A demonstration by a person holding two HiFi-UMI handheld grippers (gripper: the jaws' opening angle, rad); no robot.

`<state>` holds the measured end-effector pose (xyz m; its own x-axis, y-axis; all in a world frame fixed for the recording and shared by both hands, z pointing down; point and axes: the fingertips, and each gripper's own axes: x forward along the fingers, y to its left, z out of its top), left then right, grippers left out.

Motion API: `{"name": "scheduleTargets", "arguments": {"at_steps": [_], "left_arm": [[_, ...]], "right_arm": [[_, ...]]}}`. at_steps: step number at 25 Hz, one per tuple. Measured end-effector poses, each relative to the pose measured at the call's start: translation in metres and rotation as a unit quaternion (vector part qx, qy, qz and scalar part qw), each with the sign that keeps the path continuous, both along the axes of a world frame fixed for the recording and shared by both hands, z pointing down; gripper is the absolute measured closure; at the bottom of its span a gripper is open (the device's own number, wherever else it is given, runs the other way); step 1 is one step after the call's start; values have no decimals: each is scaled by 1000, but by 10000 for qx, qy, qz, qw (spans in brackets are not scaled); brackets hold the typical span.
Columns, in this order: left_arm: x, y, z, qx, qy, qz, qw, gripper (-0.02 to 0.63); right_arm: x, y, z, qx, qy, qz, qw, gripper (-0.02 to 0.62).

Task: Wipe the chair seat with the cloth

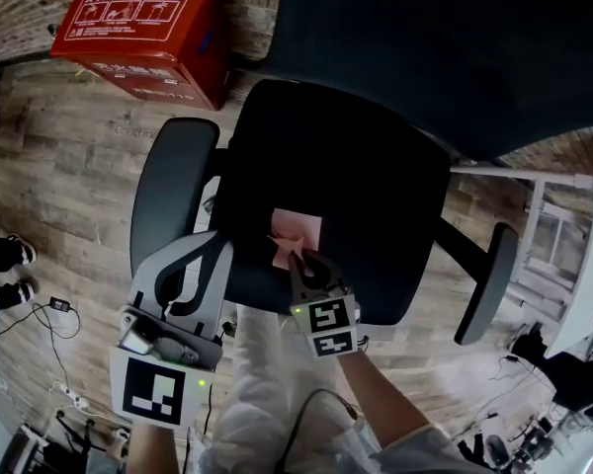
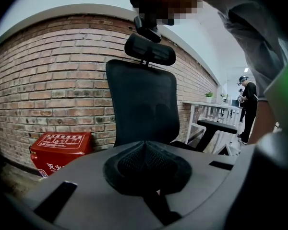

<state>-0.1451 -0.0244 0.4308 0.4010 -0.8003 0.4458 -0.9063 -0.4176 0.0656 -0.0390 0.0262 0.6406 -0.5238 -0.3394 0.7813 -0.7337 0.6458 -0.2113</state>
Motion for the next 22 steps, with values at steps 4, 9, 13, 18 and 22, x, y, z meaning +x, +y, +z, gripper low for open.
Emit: {"name": "scheduleTargets", "arguments": {"at_steps": [4,9,13,18,22], "left_arm": [[19,2,2,-56,-27,200,9998,588],[41,0,3,-54,-3,382,9993,588],[59,1,3,-76,-10,556,9984,588],[80,3,2,-75,-81,816,9966,588],[94,3,0,-63,-57,879,9961,588]], "right_arm": [[45,-1,1,41,212,377,9991,543],[106,0,4,107,512,896,9946,543],[158,4,5,113,776,1353,9877,543],[213,13,-1,137,1025,1805,9781,543],[251,22,-4,135,1223,2107,9698,543]]}}
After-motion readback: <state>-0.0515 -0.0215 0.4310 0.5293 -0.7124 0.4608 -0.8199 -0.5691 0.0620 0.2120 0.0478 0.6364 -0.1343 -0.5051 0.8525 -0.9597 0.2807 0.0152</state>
